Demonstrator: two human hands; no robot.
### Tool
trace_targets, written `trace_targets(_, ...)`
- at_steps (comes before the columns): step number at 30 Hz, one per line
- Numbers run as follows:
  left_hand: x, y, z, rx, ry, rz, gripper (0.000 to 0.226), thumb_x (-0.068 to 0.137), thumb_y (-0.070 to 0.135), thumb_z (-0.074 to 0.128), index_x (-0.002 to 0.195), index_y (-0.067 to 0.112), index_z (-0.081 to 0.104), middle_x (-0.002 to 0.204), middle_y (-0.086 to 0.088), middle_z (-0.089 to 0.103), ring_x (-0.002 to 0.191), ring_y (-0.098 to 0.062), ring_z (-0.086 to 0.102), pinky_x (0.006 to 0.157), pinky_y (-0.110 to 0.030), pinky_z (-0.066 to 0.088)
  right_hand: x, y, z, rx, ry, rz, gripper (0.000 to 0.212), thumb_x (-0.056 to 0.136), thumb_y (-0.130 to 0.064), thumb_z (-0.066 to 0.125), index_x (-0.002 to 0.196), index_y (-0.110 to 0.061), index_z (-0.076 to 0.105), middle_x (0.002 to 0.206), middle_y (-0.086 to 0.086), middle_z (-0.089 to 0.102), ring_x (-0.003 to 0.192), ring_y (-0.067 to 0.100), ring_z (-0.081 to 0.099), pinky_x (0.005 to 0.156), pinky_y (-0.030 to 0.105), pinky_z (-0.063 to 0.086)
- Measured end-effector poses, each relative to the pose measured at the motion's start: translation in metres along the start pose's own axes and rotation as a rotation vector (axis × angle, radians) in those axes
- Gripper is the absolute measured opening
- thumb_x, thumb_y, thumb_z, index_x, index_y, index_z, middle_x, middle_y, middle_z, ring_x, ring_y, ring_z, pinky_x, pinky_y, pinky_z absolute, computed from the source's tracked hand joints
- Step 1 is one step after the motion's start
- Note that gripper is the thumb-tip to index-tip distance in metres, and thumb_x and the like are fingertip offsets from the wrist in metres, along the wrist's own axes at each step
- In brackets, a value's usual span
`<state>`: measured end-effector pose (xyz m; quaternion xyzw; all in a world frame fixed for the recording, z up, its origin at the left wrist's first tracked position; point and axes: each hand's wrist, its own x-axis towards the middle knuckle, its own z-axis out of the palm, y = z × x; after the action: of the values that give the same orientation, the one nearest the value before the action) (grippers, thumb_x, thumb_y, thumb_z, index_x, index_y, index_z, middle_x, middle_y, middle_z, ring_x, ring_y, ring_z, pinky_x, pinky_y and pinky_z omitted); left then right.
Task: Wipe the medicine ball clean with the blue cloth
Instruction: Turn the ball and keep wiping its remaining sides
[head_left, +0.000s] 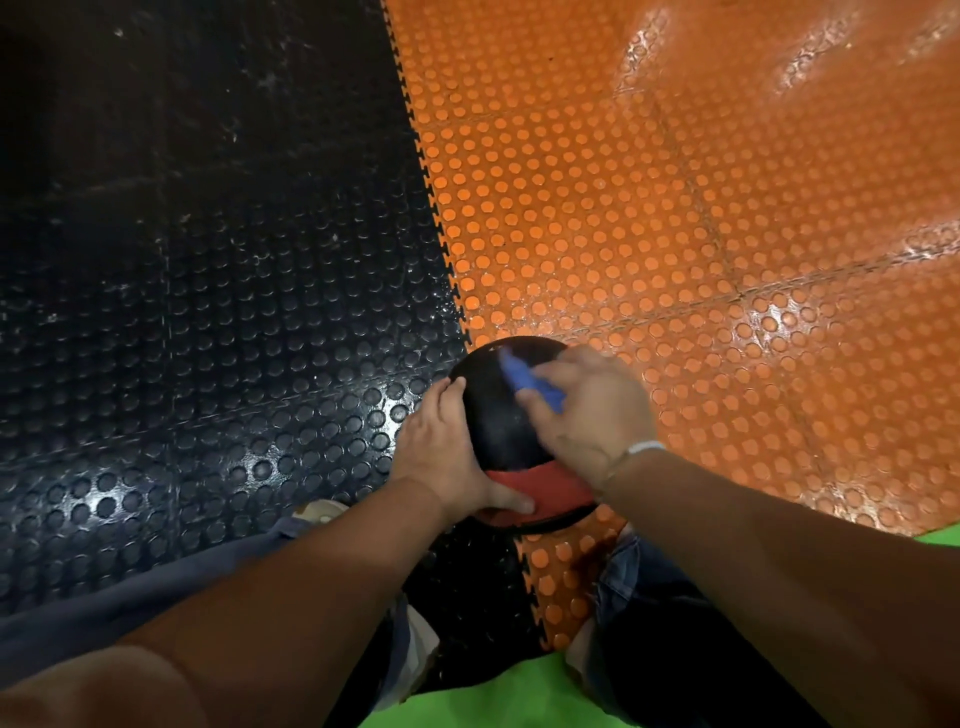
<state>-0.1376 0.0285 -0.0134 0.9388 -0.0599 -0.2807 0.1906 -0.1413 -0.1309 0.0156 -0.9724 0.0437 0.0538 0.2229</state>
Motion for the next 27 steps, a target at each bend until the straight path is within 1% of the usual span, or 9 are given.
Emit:
trace_targets(3, 0.001, 0.003, 0.008, -0.068, 0.096, 0.008, 0.105, 0.070, 0.047, 0.066, 0.151, 0.019, 0.005, 0.153, -0.001, 0.011, 0.142, -0.021, 0.018, 0.115, -0.036, 0.018, -0.009, -0.020, 0.005, -0.262, -0.137, -0.367, 0.035, 0.083, -0.050, 0.044, 0.101, -0.033, 0.069, 0.104, -0.005, 0.059, 0.089, 0.028, 0.051, 0.073, 0.038, 0.047)
trace_targets(5, 0.005, 0.008, 0.007, -0.048, 0.075, -0.023, 0.122, 0.060, 0.062, 0.072, 0.151, 0.024, 0.001, 0.153, 0.004, 0.009, 0.142, -0.018, 0.015, 0.115, -0.038, 0.017, -0.007, -0.001, 0.005, -0.304, -0.066, -0.461, 0.039, 0.080, -0.051, 0.042, 0.093, -0.030, 0.072, 0.096, -0.002, 0.064, 0.077, 0.029, 0.054, 0.061, 0.037, 0.050)
trace_targets(10, 0.023, 0.016, -0.006, -0.006, -0.004, -0.124, 0.143, 0.040, 0.086, 0.066, 0.150, 0.025, -0.001, 0.152, 0.002, 0.014, 0.142, -0.022, 0.020, 0.113, -0.047, 0.018, 0.014, 0.033, -0.012, -0.121, 0.021, 0.161, 0.041, 0.090, -0.051, 0.046, 0.122, -0.029, 0.059, 0.122, 0.000, 0.054, 0.107, 0.029, 0.047, 0.086, 0.036, 0.042)
trace_targets(11, 0.026, 0.017, -0.008, -0.007, -0.006, -0.140, 0.141, 0.043, 0.085, 0.066, 0.150, 0.024, -0.001, 0.151, 0.001, 0.015, 0.141, -0.023, 0.021, 0.112, -0.047, 0.019, 0.013, 0.023, -0.013, -0.131, 0.044, 0.153, 0.037, 0.091, -0.049, 0.046, 0.119, -0.030, 0.061, 0.119, -0.001, 0.056, 0.104, 0.029, 0.048, 0.085, 0.035, 0.042)
trace_targets(14, 0.029, 0.019, -0.008, 0.039, 0.009, -0.150, 0.122, 0.063, 0.069, 0.067, 0.151, 0.020, -0.003, 0.151, -0.004, 0.014, 0.141, -0.024, 0.021, 0.111, -0.043, 0.019, 0.000, 0.001, 0.000, -0.247, 0.026, -0.316, 0.036, 0.082, -0.049, 0.043, 0.095, -0.030, 0.071, 0.097, -0.001, 0.064, 0.079, 0.027, 0.054, 0.064, 0.036, 0.049)
trace_targets(17, 0.023, 0.014, -0.006, 0.003, -0.019, -0.173, 0.136, 0.049, 0.080, 0.068, 0.150, 0.020, -0.001, 0.149, -0.002, 0.016, 0.142, -0.023, 0.019, 0.113, -0.044, 0.018, 0.005, 0.021, 0.004, -0.243, 0.012, -0.394, 0.041, 0.081, -0.051, 0.042, 0.095, -0.027, 0.072, 0.094, -0.001, 0.065, 0.074, 0.028, 0.055, 0.058, 0.035, 0.051)
trace_targets(19, 0.021, 0.014, -0.008, -0.015, -0.022, -0.173, 0.142, 0.042, 0.085, 0.066, 0.150, 0.021, 0.001, 0.148, -0.002, 0.018, 0.141, -0.023, 0.020, 0.113, -0.045, 0.019, 0.011, 0.030, 0.005, -0.196, 0.099, -0.268, 0.038, 0.085, -0.050, 0.049, 0.102, -0.024, 0.071, 0.103, 0.001, 0.064, 0.083, 0.031, 0.056, 0.066, 0.036, 0.052)
trace_targets(23, 0.024, 0.017, -0.008, 0.002, -0.025, -0.174, 0.145, 0.038, 0.087, 0.066, 0.149, 0.020, 0.002, 0.146, -0.003, 0.021, 0.139, -0.024, 0.025, 0.113, -0.046, 0.020, 0.030, 0.028, 0.006, 0.369, 0.163, 0.487, 0.036, 0.085, -0.043, 0.061, 0.114, -0.023, 0.065, 0.119, 0.002, 0.061, 0.100, 0.021, 0.057, 0.088, 0.030, 0.046)
trace_targets(27, 0.007, 0.010, -0.010, -0.016, -0.053, -0.176, 0.144, 0.037, 0.080, 0.074, 0.148, 0.017, 0.007, 0.144, -0.002, 0.024, 0.137, -0.022, 0.030, 0.113, -0.042, 0.027, 0.020, 0.015, -0.001, 0.380, -0.010, 0.334, 0.036, 0.083, -0.042, 0.063, 0.114, -0.022, 0.065, 0.109, -0.003, 0.055, 0.100, 0.015, 0.052, 0.091, 0.030, 0.042)
